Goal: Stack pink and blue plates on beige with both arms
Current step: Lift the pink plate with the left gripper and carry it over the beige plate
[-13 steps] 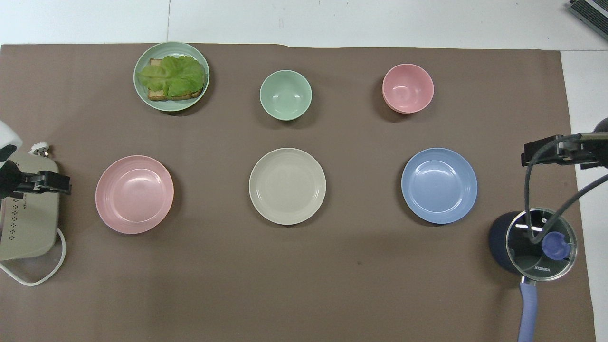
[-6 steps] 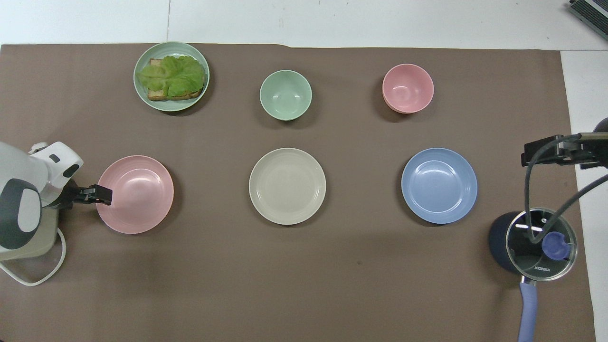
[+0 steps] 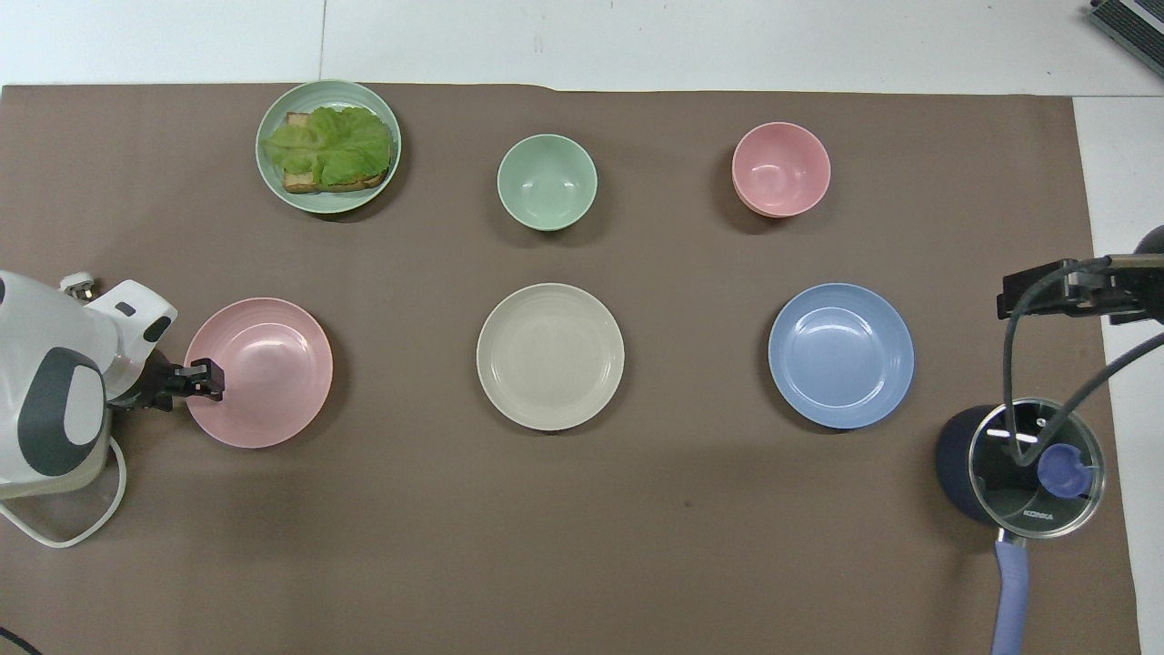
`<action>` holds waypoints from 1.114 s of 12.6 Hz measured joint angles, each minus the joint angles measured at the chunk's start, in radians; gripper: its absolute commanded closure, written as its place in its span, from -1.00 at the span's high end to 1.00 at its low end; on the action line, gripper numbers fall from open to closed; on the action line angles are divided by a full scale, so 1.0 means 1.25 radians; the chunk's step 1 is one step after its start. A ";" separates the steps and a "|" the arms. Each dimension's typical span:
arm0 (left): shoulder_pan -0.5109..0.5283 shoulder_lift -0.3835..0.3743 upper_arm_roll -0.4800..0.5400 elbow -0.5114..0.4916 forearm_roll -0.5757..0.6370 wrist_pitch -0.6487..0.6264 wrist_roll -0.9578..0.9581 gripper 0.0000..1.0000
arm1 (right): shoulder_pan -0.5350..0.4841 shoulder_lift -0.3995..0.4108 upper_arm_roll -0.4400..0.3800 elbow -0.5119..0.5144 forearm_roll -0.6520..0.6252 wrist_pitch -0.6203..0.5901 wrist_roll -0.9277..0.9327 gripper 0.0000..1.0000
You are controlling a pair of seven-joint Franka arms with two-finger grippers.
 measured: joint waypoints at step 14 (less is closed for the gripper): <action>-0.101 -0.094 -0.023 0.181 -0.166 -0.373 -0.017 -1.00 | 0.000 0.000 0.000 -0.003 0.000 0.000 0.000 1.00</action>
